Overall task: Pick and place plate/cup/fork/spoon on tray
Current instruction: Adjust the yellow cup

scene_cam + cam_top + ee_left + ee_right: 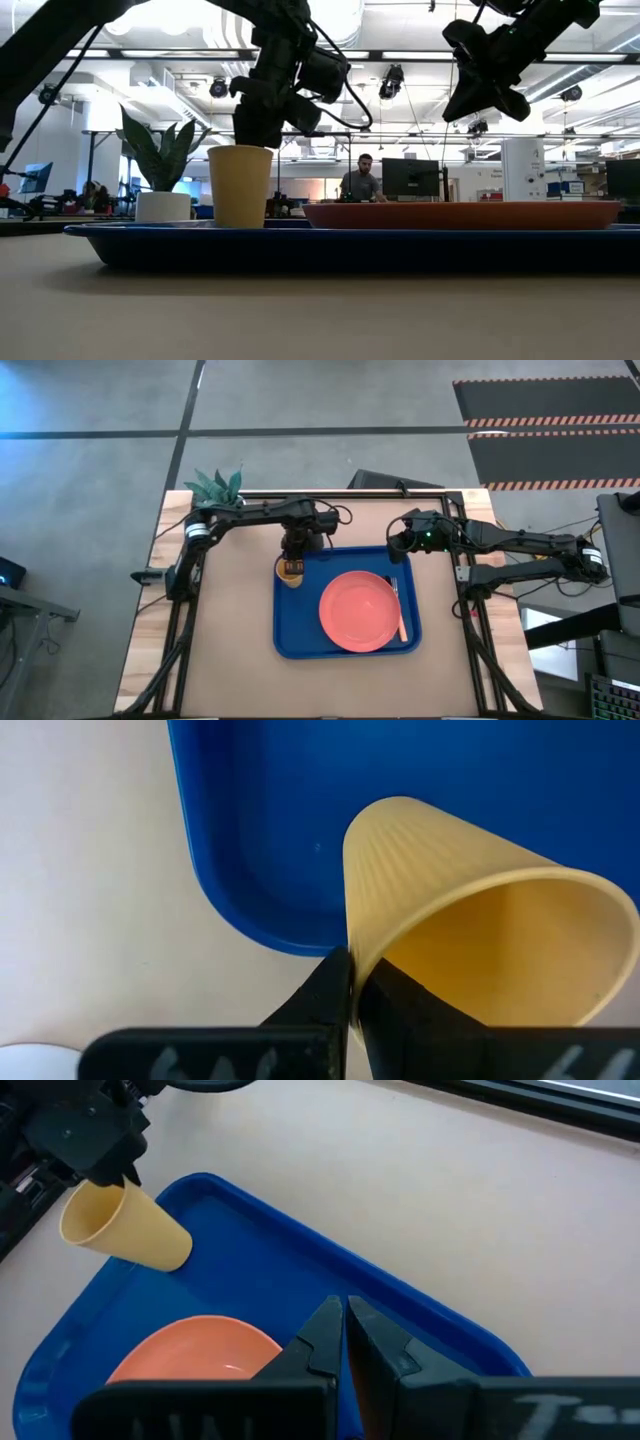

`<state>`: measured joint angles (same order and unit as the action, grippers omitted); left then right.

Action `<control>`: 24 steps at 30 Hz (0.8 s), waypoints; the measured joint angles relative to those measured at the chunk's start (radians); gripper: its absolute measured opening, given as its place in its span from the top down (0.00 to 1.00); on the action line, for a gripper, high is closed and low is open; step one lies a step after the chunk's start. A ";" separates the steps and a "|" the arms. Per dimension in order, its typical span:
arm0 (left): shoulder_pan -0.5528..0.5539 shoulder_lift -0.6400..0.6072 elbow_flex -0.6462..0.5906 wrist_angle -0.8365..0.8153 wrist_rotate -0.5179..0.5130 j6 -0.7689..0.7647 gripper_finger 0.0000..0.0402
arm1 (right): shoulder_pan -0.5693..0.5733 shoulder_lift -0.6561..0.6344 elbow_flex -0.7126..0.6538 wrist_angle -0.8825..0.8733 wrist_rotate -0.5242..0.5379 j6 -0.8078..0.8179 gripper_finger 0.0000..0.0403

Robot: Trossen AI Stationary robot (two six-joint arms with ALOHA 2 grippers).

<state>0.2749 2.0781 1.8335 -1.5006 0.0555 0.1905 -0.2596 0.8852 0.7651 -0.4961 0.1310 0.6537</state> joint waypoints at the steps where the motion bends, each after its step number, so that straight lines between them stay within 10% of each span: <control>1: 0.000 0.000 0.001 0.000 0.000 0.000 1.00 | 0.000 0.000 0.000 0.000 0.000 0.000 0.98; 24: -0.001 -0.066 0.001 0.036 -0.004 0.000 1.00 | 0.000 0.000 0.000 0.002 0.000 0.000 0.98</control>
<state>0.2741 2.0125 1.8343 -1.4649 0.0511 0.1902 -0.2596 0.8852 0.7650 -0.4943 0.1307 0.6535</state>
